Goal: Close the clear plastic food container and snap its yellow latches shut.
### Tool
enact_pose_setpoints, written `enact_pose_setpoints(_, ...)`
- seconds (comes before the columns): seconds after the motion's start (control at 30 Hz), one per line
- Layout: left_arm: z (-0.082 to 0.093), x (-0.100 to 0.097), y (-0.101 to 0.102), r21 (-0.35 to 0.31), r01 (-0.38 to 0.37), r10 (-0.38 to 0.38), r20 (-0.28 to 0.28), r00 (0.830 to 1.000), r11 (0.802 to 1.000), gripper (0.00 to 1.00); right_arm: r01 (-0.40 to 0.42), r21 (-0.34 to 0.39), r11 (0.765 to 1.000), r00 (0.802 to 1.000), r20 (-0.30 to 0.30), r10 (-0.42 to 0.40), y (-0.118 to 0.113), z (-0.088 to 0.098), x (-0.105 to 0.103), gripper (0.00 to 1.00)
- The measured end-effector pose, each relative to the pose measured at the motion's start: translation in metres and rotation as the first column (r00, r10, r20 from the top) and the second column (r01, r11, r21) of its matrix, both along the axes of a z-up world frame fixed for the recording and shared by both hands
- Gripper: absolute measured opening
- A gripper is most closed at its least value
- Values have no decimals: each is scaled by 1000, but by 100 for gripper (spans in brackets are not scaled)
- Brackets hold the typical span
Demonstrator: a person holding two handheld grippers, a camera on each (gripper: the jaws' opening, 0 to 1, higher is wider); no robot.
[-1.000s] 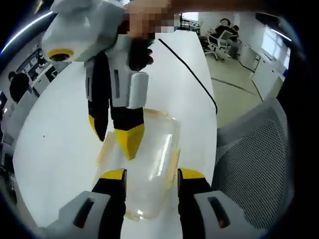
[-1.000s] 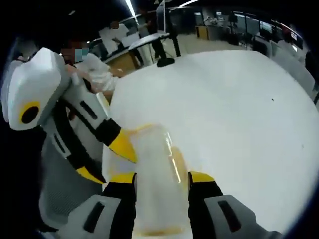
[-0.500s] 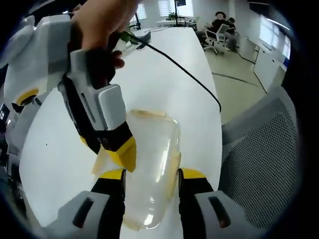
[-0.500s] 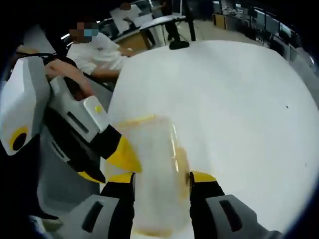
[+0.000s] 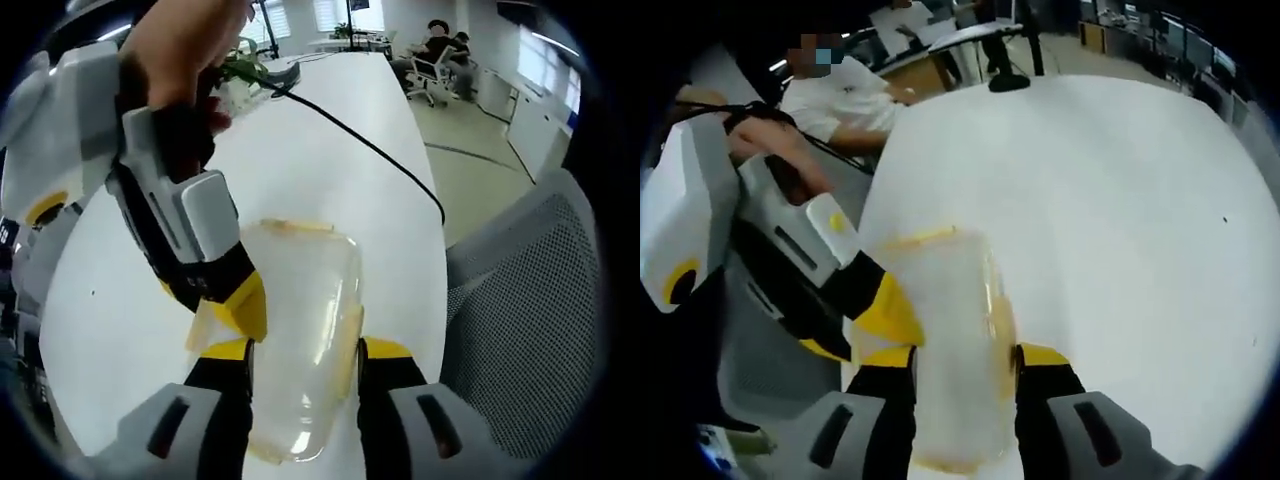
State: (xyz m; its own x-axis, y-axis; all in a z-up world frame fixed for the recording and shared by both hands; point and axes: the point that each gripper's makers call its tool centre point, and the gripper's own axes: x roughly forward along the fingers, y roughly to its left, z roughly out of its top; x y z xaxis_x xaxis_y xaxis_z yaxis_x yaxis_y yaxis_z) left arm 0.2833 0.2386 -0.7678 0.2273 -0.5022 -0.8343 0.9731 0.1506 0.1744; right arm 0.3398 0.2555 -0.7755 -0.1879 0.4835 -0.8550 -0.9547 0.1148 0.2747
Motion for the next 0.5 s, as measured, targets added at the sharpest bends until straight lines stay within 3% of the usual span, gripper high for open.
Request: enact_pose_setpoints(0.5, -1, 2, 1, -7, 1, -1, -4, 1000, 1000, 38, -12, -56, 998, 999, -35, 10, 1, -3, 0, 35)
